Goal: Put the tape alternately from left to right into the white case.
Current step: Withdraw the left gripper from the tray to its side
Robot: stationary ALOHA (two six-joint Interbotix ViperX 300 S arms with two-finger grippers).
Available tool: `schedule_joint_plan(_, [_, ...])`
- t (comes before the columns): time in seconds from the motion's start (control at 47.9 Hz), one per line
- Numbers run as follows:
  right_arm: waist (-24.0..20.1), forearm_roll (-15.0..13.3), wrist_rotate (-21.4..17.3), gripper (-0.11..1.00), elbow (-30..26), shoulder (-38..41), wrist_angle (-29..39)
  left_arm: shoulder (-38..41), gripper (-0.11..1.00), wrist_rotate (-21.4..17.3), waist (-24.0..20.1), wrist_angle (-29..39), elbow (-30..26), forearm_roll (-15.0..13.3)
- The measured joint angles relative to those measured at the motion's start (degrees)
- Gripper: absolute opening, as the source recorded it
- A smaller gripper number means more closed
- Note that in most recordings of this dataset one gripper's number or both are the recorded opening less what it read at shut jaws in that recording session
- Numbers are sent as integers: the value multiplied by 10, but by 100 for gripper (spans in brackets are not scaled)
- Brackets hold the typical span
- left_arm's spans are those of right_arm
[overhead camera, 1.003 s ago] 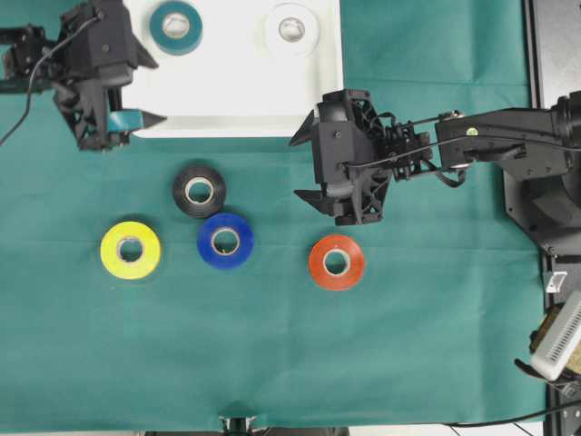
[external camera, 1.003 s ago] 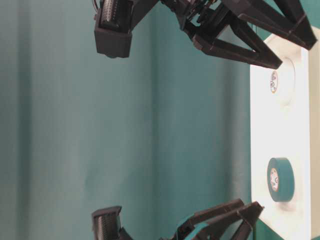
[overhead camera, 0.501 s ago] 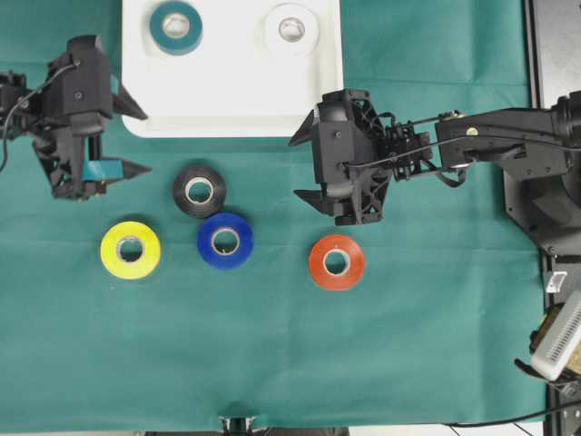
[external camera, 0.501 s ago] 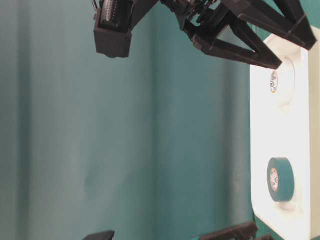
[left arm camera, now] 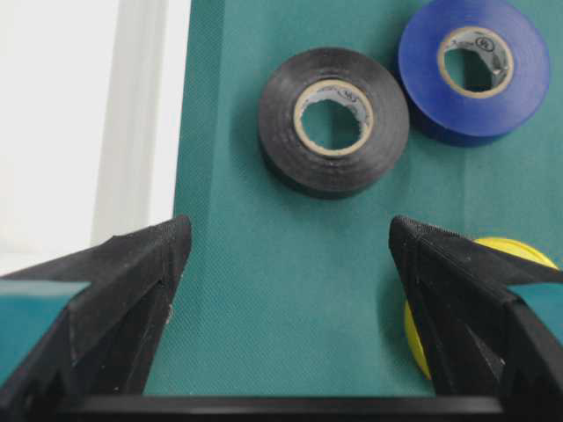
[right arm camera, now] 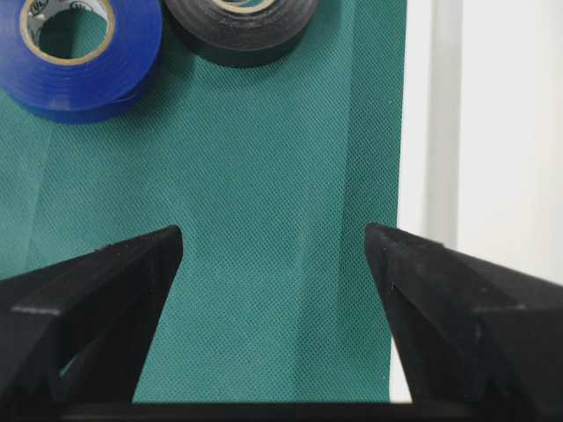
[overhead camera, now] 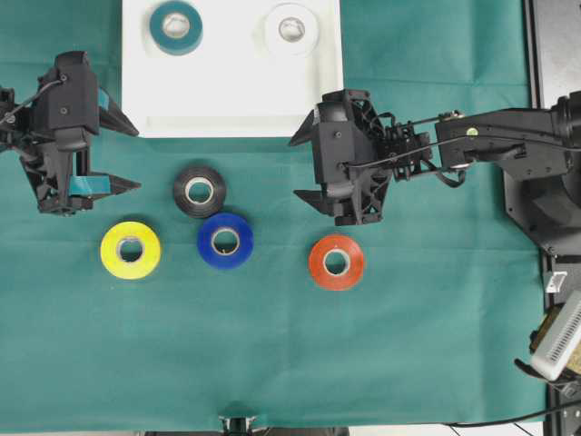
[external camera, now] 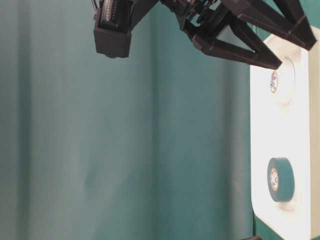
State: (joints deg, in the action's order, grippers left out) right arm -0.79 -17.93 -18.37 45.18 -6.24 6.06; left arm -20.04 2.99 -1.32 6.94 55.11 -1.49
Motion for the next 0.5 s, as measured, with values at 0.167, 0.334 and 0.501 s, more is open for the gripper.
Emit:
schedule_joint_plan(0.167, [0,0,0,84,-5,10,-13,5,100,0,0,0,0,0])
schedule_joint_plan(0.334, [0,1,-16,84,-35,43,-17,13,100,0,0,0,0,0])
schedule_joint_plan(0.501, [-5,1,-42,84,-74,78,-8,17,100,0,0,0,-1,0])
